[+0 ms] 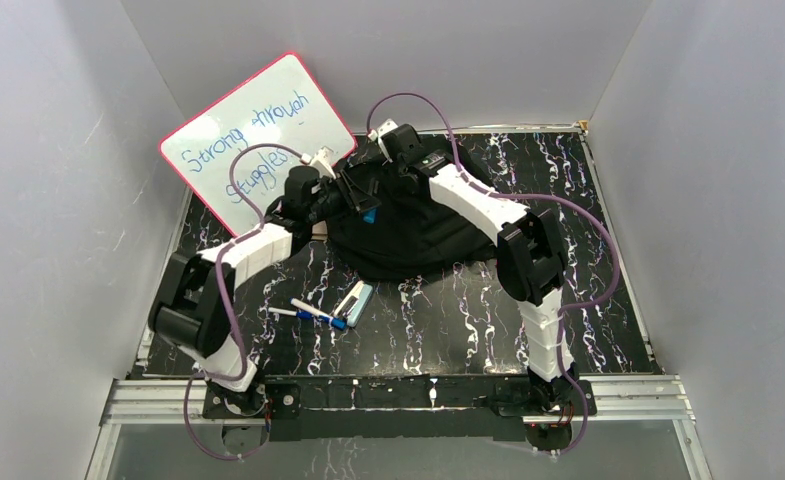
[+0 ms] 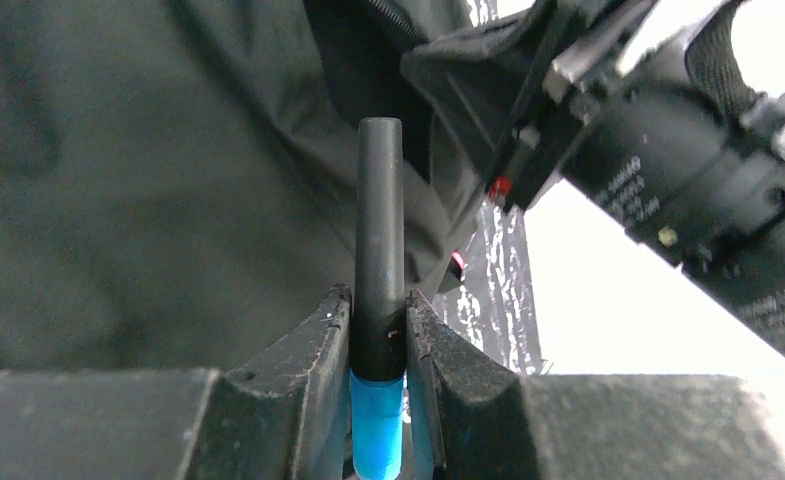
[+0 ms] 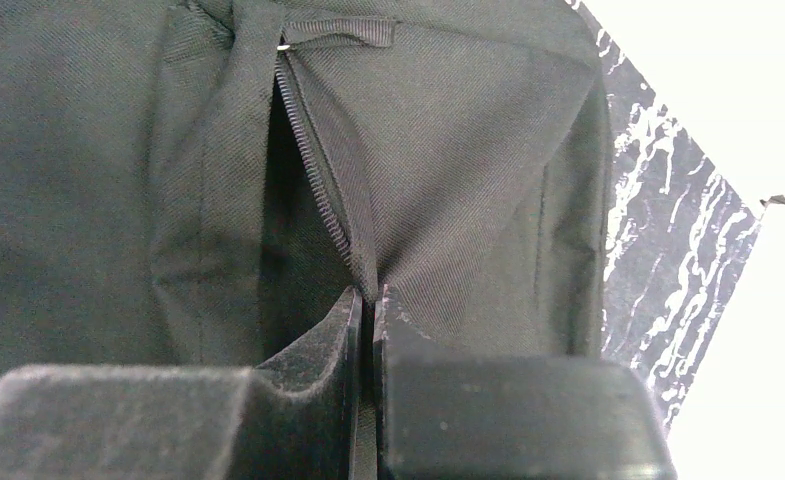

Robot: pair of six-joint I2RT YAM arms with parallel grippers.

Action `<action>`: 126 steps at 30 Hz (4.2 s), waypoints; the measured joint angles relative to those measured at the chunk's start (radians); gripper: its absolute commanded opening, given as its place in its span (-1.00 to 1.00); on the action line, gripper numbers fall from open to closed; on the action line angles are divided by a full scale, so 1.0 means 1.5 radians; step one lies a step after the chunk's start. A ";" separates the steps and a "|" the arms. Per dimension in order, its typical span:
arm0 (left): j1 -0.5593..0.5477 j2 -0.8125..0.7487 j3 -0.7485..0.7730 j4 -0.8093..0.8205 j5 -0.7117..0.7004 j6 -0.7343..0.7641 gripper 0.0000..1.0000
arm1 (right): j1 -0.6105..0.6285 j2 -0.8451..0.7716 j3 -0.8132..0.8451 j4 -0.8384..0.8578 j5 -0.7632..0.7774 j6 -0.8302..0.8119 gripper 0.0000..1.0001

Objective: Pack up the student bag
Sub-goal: Pick up the stationery from the center of the board, then place the stationery in the student bag, then pick up the stationery from the center of the board.

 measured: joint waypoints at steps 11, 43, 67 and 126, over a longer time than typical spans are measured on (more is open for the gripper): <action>-0.002 0.186 0.122 0.070 0.028 -0.080 -1.00 | -0.019 -0.018 -0.002 0.001 -0.076 0.071 -1.00; -0.065 0.350 0.259 0.133 0.048 -0.174 -1.00 | -0.025 -0.097 -0.071 0.040 -0.101 0.114 -1.00; -0.073 0.465 0.365 0.248 0.062 -0.219 0.26 | -0.038 -0.155 -0.157 0.106 -0.121 0.195 -1.00; -0.049 -0.123 -0.045 -0.230 -0.196 0.239 0.50 | -0.297 -0.602 -0.598 -0.020 -0.086 0.430 0.30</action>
